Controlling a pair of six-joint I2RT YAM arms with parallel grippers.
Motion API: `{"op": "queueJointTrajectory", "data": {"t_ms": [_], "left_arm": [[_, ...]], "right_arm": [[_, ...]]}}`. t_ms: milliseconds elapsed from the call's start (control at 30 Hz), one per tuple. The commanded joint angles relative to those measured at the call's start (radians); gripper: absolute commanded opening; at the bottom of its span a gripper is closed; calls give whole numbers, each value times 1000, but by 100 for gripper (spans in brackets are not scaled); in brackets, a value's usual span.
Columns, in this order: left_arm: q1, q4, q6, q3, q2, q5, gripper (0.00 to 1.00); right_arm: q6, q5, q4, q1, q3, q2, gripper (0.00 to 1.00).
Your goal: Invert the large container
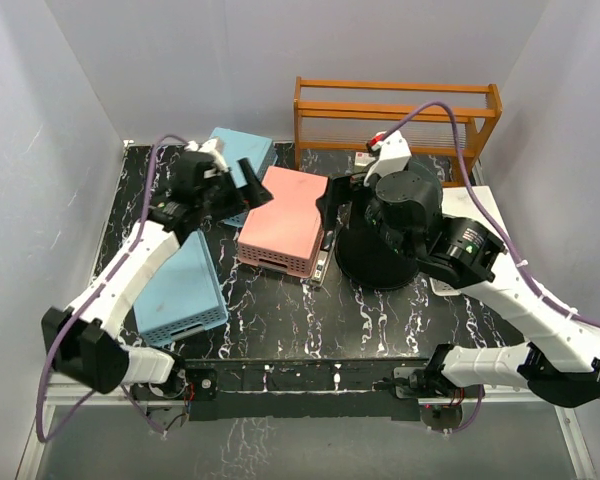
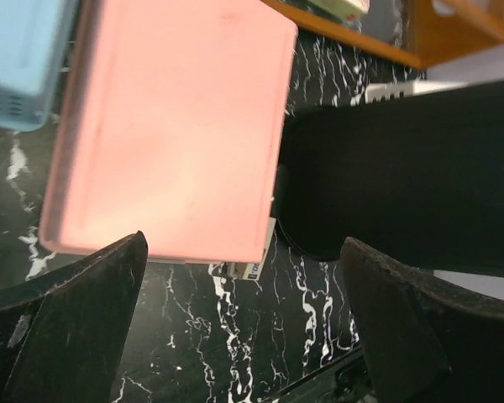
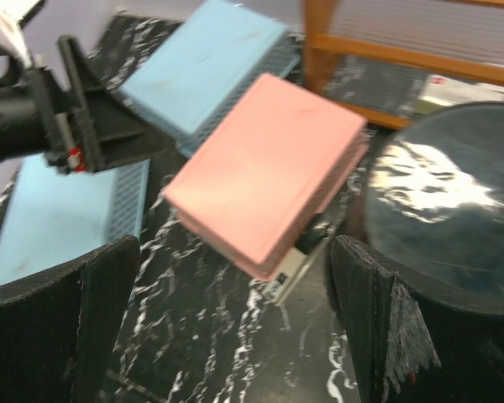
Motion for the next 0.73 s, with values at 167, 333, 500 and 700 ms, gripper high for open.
{"op": "queueJointTrajectory", "data": {"t_ms": [167,333,500,700], "left_arm": [[-120,-120,185,211,14,-177,99],[-121,-63,222,112,-131,-235,99],[-121,-62,223,61,-207,-325,99],[-121,-86,231,82,-196,-349,99]], "right_arm": [[22,256,33,-18,-32,-135,98],[-14,259,87,-17,-71,-182,98],[-26,271,96,-18,-82,-174,98],[-29,263,110,-17,-97,-157,98]]}}
